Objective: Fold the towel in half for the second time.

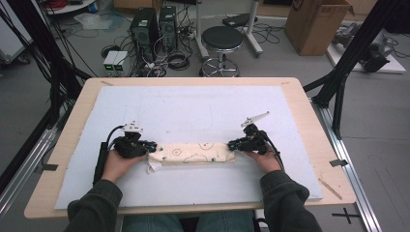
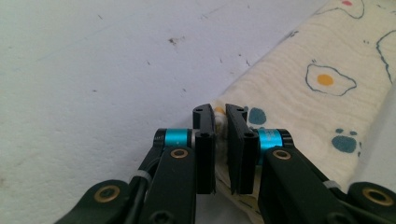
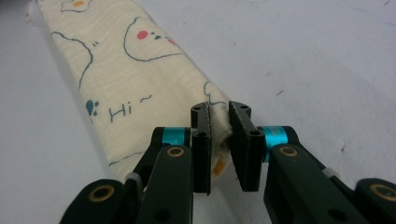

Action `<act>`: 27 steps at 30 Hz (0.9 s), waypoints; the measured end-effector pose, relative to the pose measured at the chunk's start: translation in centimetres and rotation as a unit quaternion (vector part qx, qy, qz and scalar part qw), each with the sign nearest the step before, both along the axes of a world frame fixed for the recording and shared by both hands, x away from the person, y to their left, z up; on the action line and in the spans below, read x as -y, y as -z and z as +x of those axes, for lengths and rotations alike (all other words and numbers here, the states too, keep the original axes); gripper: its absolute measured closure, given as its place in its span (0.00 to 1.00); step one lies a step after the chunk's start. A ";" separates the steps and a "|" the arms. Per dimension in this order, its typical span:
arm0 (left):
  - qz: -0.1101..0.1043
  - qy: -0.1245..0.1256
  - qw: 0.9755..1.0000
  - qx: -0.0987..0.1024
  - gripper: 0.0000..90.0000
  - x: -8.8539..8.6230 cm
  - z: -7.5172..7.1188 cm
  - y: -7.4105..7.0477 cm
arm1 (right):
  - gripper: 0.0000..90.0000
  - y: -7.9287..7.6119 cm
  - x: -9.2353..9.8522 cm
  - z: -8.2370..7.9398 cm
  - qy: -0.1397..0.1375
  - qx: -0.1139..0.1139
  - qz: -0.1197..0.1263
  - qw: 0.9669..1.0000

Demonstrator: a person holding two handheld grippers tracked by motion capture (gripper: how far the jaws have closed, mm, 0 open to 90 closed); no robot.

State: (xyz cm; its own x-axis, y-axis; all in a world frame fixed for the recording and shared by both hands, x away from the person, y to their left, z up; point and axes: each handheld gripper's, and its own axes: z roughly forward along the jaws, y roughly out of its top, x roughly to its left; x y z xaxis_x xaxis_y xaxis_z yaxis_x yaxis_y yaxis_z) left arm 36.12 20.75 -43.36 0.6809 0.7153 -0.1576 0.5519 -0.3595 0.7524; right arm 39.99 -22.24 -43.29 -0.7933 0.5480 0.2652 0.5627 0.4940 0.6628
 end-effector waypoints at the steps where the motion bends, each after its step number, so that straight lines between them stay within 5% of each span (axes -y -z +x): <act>1: 0.001 -0.001 1.000 0.002 0.91 0.0 0.0 -0.1 | 0.88 -0.1 0.0 0.0 -0.001 0.002 -0.001 1.000; 24: 0.003 -0.059 0.998 0.036 0.92 0.8 3.8 -1.3 | 0.88 -1.5 -0.3 3.8 0.046 0.020 -0.013 0.999; 27: -0.005 -0.067 0.997 0.038 0.92 0.7 4.3 -1.3 | 0.88 -1.2 0.0 4.4 0.056 0.018 0.001 0.998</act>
State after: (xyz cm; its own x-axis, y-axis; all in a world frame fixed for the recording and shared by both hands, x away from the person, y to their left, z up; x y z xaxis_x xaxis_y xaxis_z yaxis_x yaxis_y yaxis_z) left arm 40.46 20.09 -42.01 0.5891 0.7994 -0.1178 0.5365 -0.2780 0.7968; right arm 44.44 -22.26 -42.05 -0.7359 0.6337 0.2386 0.5902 0.4275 0.6848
